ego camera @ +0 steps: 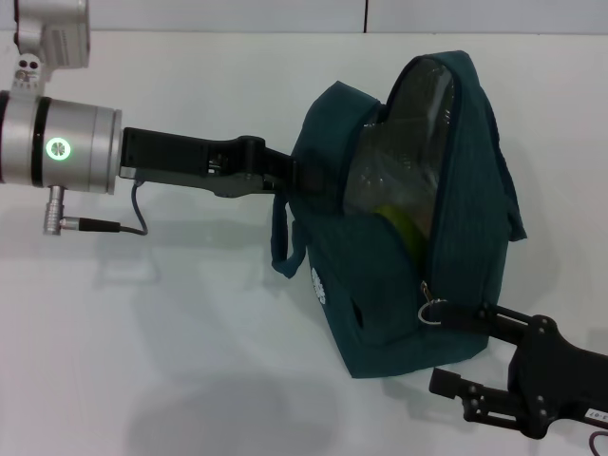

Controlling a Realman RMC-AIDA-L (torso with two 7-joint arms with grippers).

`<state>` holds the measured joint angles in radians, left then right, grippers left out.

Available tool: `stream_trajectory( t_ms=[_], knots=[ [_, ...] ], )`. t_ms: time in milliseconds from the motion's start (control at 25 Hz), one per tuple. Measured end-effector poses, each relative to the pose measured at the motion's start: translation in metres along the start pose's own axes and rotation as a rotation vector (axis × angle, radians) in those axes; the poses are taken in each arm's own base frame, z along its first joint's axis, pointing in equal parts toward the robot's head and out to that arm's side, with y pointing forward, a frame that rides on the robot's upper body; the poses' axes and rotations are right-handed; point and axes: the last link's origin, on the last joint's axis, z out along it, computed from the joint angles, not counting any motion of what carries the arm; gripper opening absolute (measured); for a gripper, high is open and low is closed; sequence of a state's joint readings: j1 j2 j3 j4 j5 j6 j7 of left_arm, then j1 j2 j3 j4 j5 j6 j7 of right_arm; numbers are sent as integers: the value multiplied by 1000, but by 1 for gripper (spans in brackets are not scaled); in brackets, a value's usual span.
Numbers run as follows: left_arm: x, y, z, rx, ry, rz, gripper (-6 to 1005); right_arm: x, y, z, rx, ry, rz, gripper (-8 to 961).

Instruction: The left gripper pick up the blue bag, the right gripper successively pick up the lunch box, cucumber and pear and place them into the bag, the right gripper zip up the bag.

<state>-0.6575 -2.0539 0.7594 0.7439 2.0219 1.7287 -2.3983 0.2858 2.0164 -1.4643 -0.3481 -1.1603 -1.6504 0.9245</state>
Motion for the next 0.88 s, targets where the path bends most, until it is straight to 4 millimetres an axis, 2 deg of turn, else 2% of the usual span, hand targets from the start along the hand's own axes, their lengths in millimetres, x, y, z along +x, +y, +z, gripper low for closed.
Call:
stream_trajectory(
  t_ms=[560, 880],
  knots=[
    [-2, 2, 0, -16, -16, -6, 38, 6, 7, -17, 72, -41, 14, 725],
    [-6, 4, 3, -50, -43, -22, 38, 4, 6, -18, 81, -48, 3, 722]
  ],
)
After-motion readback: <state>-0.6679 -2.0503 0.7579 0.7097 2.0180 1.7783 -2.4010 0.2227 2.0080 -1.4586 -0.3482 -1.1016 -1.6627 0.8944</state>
